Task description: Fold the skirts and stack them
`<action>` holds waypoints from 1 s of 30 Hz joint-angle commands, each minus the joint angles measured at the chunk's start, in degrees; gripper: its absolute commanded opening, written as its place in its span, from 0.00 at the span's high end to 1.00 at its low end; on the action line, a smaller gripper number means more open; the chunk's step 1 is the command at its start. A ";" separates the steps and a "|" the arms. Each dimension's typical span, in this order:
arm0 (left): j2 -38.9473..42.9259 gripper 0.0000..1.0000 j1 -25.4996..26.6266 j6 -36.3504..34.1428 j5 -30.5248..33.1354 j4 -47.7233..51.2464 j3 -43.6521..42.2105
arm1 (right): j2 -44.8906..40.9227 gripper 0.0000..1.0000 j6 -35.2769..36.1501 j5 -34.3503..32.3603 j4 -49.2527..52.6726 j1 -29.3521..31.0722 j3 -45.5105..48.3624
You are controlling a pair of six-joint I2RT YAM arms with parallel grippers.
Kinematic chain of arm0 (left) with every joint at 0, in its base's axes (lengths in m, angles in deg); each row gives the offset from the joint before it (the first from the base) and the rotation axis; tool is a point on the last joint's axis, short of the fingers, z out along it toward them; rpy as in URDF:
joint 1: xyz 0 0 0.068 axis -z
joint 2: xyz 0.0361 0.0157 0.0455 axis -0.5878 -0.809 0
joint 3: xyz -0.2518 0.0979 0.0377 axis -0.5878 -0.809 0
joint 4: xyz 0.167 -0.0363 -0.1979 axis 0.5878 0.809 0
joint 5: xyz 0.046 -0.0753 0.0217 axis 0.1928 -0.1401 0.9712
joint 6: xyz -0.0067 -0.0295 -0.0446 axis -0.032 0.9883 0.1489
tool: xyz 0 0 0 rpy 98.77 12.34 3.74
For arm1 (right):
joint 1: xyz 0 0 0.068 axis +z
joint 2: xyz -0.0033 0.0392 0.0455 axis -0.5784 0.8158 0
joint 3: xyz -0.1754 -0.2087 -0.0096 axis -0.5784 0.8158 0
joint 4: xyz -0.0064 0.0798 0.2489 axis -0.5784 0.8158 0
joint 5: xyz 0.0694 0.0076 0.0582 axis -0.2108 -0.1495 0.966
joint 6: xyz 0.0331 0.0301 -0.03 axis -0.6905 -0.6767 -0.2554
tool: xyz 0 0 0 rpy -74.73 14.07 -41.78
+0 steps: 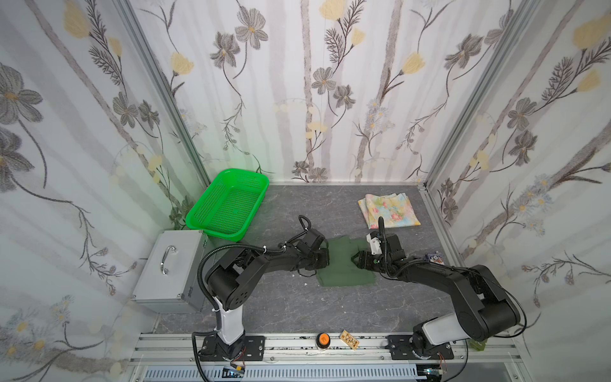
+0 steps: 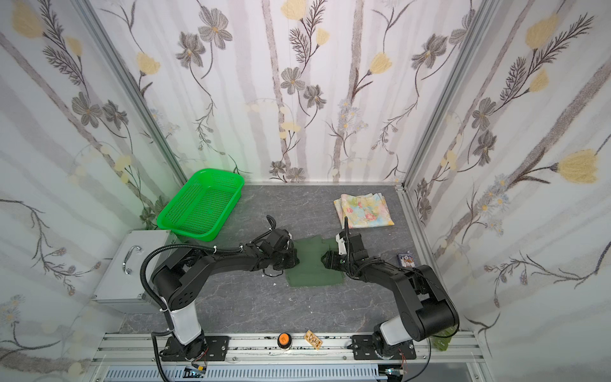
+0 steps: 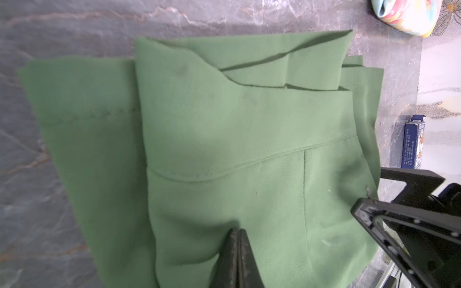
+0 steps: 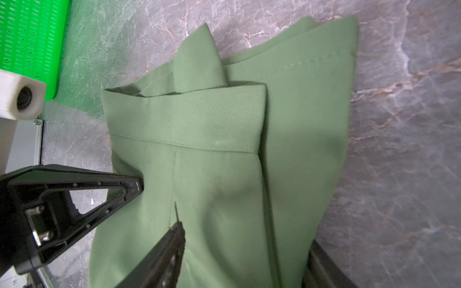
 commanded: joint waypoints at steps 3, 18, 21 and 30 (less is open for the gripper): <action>-0.53 1.00 0.04 -0.02 0.29 0.23 0.48 | 2.24 0.55 -1.99 -4.69 11.00 1.34 -0.15; 4.47 1.00 -1.75 -0.11 2.83 0.21 0.31 | -3.31 1.00 -0.30 -10.11 20.55 1.53 -10.55; 5.94 1.00 -2.79 -0.55 2.79 0.24 0.39 | -3.33 1.00 2.01 -12.31 23.55 0.96 -16.77; 8.84 1.00 -4.00 -0.73 3.57 0.23 -1.44 | 3.04 1.00 7.62 -17.11 27.49 -1.28 -30.34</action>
